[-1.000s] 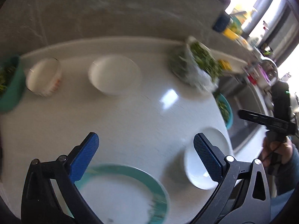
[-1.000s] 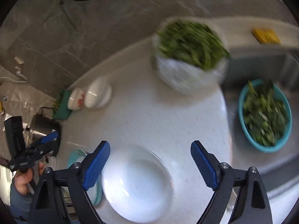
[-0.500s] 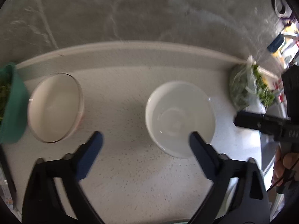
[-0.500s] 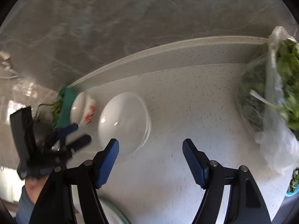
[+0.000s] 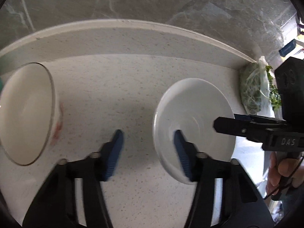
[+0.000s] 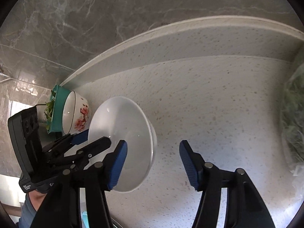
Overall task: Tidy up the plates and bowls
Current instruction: 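Move both tools to the smaller white bowl and close on its rim, then carry the smaller white bowl with both tools and lower it into the large bowl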
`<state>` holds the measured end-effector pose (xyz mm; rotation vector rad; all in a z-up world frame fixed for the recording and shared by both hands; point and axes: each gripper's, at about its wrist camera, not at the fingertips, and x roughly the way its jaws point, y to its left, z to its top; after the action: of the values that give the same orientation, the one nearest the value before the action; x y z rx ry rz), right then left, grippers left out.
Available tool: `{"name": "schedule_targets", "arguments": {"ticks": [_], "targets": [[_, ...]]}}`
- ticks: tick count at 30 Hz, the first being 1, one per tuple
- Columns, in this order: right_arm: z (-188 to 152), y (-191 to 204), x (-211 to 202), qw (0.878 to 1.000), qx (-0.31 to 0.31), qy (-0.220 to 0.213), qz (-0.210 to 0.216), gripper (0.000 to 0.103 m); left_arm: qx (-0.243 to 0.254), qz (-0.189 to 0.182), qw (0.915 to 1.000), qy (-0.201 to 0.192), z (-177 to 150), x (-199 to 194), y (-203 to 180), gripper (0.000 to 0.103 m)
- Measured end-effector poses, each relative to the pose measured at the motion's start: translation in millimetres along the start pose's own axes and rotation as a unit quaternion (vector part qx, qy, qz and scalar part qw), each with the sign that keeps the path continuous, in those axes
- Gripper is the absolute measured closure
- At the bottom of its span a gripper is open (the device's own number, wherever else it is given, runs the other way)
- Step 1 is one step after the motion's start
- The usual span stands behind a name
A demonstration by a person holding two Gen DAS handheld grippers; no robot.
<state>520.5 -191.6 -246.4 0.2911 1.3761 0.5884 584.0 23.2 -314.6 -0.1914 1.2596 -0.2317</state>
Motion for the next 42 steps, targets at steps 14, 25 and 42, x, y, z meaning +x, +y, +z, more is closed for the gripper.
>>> {"name": "schedule_targets", "arguments": {"ticks": [14,25,42], "targets": [[-2,-2,15,0.999,0.017,0.019,0.023,0.087,0.001,-0.01,0.9997,0.02,4,16,-7,0.096],[-9,-3,-8,1.0,0.026,0.005,0.015,0.089,0.002,-0.006,0.9998,0.017,-2,-2,-25,0.096],[-105,-3,-138,0.997,0.042,-0.062,0.005,0.088,0.087,-0.041,0.9953,-0.016,-66,-85,-151,0.096]]}}
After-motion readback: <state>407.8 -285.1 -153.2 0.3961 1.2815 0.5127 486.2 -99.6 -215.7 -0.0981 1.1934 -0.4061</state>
